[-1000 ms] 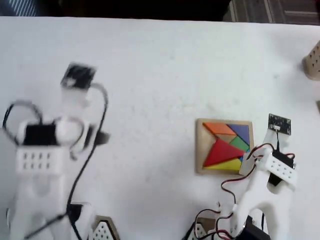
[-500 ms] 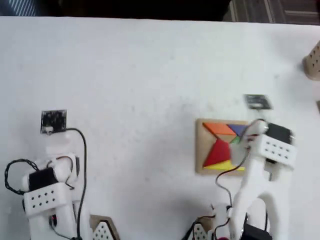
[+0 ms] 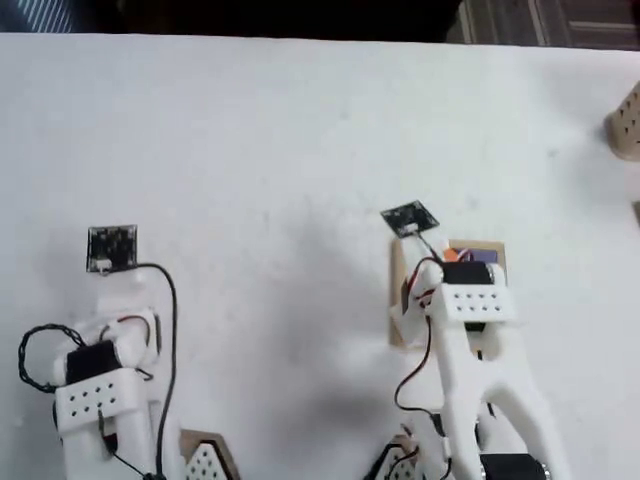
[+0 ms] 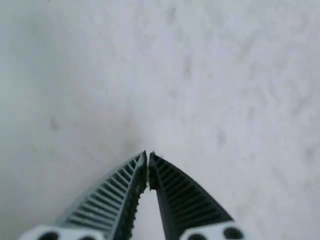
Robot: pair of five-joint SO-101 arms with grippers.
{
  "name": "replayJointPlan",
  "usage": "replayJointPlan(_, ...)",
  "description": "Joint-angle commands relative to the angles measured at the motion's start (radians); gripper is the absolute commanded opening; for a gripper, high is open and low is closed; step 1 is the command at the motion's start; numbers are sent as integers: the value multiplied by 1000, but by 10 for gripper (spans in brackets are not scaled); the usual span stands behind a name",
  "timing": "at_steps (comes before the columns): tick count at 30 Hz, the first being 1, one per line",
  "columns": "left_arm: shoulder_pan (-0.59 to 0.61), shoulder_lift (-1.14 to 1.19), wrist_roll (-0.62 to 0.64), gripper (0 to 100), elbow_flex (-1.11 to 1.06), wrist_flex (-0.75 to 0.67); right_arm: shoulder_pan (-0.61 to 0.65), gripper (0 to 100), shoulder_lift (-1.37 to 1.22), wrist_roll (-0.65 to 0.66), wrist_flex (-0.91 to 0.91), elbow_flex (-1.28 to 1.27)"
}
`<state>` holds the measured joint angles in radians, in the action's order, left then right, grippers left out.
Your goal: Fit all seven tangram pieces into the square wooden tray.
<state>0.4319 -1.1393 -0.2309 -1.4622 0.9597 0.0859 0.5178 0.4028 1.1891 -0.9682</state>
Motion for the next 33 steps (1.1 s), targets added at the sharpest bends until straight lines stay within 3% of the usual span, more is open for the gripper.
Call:
replayJointPlan(1,-77,-1,2,26,-9,-5,-25,18,28,-38,-93,-23)
replayJointPlan(13,-117,-1,2,26,-20,-3,-25,18,-102,-52,-183,12)
replayJointPlan(20,-117,-1,2,26,-20,-3,-107,18,-125,-52,-16,195)
replayJointPlan(26,-117,-1,2,26,-20,-5,-110,18,16,-3,28,91)
replayJointPlan(33,-117,-1,2,26,-20,-8,-105,18,18,74,-41,-40)
